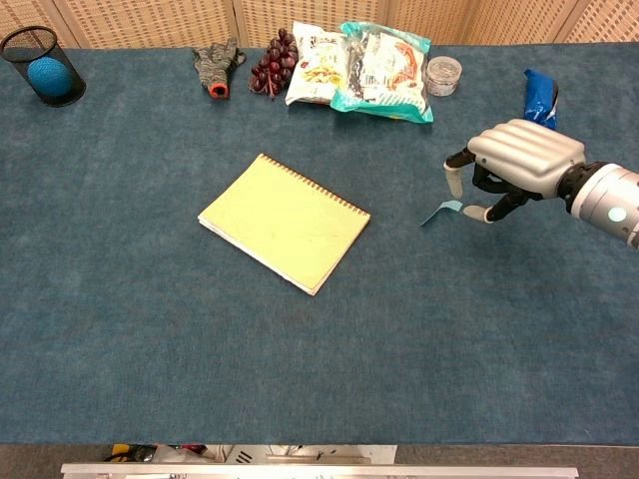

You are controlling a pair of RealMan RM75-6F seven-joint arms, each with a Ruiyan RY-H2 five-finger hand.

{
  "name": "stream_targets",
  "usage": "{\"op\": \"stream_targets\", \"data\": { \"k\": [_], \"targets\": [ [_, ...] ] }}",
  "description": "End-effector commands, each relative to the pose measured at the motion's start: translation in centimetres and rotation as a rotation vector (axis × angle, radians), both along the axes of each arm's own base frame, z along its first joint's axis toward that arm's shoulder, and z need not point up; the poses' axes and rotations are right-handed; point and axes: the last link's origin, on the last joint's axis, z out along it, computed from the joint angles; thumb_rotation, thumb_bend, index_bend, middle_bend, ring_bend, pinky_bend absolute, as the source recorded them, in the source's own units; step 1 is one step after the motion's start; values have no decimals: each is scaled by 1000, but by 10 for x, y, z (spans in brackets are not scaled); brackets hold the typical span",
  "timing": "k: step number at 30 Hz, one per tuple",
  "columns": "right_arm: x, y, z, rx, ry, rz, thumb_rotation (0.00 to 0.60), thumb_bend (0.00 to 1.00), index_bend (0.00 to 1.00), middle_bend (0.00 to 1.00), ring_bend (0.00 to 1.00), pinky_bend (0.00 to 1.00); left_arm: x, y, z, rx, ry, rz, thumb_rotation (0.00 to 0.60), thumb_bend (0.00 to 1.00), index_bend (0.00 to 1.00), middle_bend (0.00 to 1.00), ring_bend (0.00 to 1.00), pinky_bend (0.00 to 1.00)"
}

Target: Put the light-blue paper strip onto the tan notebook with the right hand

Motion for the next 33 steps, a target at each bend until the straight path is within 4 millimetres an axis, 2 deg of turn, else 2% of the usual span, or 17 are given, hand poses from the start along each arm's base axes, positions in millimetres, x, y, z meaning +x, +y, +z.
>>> {"op": "stream_targets", "data": {
  "k": [1,16,33],
  "targets": [
    [-2,-4,-10,15,23,-3,600,250,546,1000,1000,1000,0,1,0,-1,0,1,600,260,185,289,270,234],
    [2,-18,-38,17,69,17,600,250,546,1000,1000,1000,-6,2,4,9,-6,16,600,260,185,287,270,235],
    [6,-27,-59,38,98,23,600,261,546,1000,1000,1000,-9,3,7,21,-11,22,600,260,184,287,270,234]
  ]
}}
